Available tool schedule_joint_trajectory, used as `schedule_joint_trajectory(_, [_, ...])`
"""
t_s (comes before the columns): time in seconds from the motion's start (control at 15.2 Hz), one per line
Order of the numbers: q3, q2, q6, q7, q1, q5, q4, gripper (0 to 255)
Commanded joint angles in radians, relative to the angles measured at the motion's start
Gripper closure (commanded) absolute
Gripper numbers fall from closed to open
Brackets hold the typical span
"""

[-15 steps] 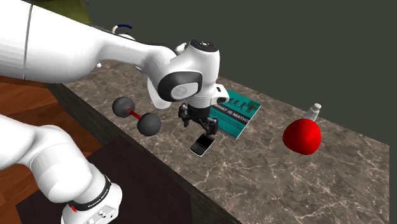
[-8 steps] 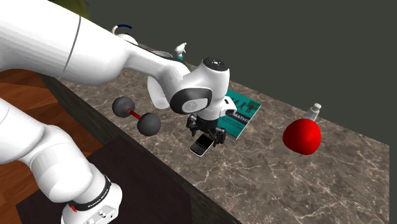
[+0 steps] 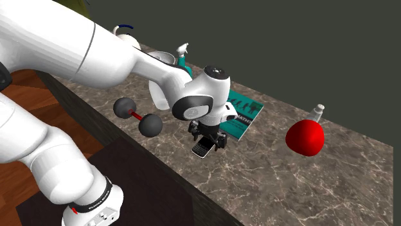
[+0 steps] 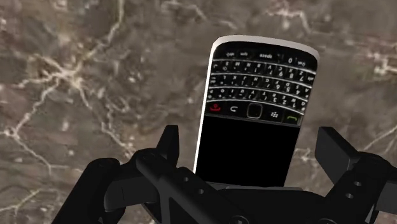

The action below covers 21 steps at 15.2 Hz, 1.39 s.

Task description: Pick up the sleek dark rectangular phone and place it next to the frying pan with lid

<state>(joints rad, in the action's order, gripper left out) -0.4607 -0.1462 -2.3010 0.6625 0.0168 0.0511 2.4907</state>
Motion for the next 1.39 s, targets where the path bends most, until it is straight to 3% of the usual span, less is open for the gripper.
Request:
schedule_joint_trajectory(0.0, [0.000, 0.000, -0.001, 0.000, 0.000, 0.000, 0.000, 0])
schedule_joint_trajectory(0.13, [0.000, 0.000, 0.000, 0.000, 0.000, 0.000, 0.000, 0])
schedule_joint_trajectory(0.2, [0.000, 0.000, 0.000, 0.000, 0.000, 0.000, 0.000, 255])
schedule_joint_trajectory(0.79, [0.000, 0.000, -0.001, 0.000, 0.000, 0.000, 0.000, 255])
schedule_joint_trajectory(1.32, [0.015, -0.077, 0.119, -0.029, 0.007, 0.032, -0.047, 255])
